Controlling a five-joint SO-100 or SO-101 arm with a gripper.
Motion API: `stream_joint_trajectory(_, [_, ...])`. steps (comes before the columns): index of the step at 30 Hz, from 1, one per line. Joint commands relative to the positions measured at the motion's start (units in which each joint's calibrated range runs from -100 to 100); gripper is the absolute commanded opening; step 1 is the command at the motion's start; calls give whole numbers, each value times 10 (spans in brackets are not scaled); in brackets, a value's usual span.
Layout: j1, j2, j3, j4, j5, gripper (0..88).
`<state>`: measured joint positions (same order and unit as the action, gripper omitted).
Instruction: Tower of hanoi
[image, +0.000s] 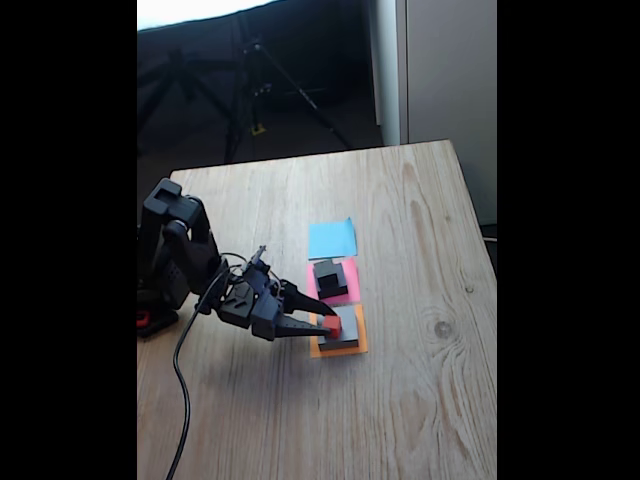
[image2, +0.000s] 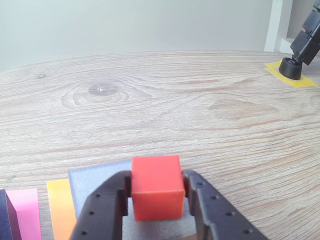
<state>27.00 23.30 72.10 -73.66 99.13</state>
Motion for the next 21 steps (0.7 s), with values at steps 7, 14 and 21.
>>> stream_joint_trajectory(7, [-11,-48,11,16,9,39])
stream_joint_trajectory(14, [-30,-212,73,159,9,45])
stream_joint_trajectory(21, [-46,-353,79,308,9,3])
